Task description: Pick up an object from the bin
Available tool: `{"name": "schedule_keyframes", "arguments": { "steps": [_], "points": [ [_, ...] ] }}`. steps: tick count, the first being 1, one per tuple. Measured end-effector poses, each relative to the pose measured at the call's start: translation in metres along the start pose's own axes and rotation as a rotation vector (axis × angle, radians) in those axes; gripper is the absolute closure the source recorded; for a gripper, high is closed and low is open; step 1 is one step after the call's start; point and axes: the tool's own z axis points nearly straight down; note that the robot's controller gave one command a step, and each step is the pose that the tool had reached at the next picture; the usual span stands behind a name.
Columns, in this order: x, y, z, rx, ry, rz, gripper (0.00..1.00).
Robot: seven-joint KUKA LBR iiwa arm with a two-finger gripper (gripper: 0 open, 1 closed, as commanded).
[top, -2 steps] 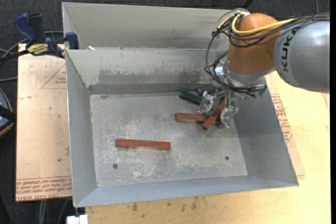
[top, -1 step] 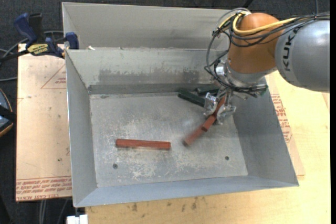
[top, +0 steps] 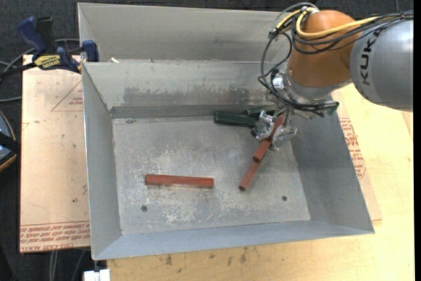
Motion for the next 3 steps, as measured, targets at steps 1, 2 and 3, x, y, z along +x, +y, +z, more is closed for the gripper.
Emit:
{"name": "schedule_keyframes", "arguments": {
  "steps": [1, 2, 3],
  "points": [
    [-0.001, -0.001, -0.023, 0.006, -0.005, 0.000, 1.00],
    [-0.002, -0.001, -0.042, 0.008, -0.006, 0.001, 1.00],
    [-0.002, 0.000, -0.060, 0.010, -0.006, 0.002, 1.00]
  ]
}}
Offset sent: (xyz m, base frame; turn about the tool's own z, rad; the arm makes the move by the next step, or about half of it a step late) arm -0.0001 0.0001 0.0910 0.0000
